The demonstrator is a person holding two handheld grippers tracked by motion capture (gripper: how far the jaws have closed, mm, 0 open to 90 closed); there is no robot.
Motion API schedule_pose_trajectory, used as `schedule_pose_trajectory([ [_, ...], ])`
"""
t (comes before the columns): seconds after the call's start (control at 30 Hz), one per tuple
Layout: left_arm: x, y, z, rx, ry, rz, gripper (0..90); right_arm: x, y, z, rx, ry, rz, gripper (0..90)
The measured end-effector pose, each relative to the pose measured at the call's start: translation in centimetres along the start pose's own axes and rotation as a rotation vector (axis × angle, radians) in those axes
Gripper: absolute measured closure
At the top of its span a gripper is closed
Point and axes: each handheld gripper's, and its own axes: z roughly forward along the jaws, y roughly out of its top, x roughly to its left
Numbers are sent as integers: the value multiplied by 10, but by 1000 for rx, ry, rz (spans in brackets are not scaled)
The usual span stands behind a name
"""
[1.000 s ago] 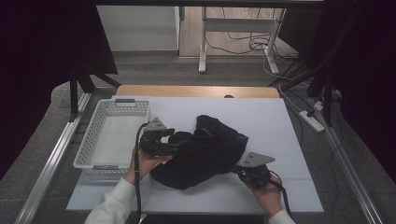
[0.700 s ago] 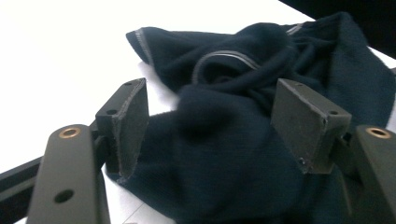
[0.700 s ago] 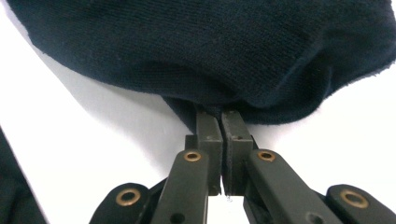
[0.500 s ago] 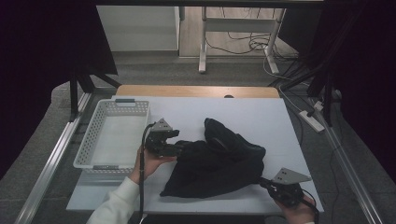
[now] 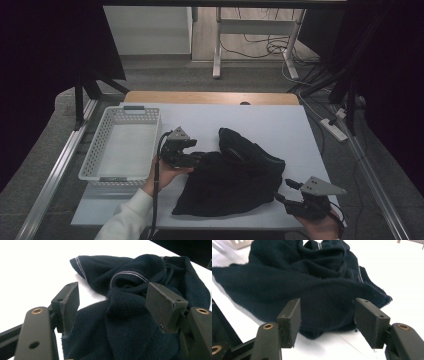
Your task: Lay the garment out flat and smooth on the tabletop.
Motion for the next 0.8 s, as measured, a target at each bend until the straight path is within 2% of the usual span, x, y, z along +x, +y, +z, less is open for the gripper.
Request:
schedule_pose_trajectory([
  [0.2, 2, 1, -3, -11, 2, -6, 285, 2, 21, 24, 6, 24, -32, 346],
  [0.33, 2, 1, -4, -14, 2, -11, 285, 3, 40, 49, 23, 55, -49, 337],
  [0.37, 2, 0, -4, -12, 2, -8, 285, 4, 48, 62, 32, 66, -67, 338],
  [0.43, 3, 0, -5, -13, 3, -11, 285, 4, 55, 74, 43, 77, -67, 338],
  [0.5, 3, 0, -5, -15, 3, -13, 285, 4, 58, 80, 50, 71, -72, 338],
  [0.57, 4, -1, -5, -16, 3, -16, 285, 2, 63, 94, 73, 57, -77, 337],
  [0.73, 4, -1, -6, -19, 5, -15, 285, -4, 63, 106, 97, 48, -67, 321],
  [0.8, 4, -1, -6, -18, 5, -13, 285, -5, 62, 112, 114, 48, -67, 357],
])
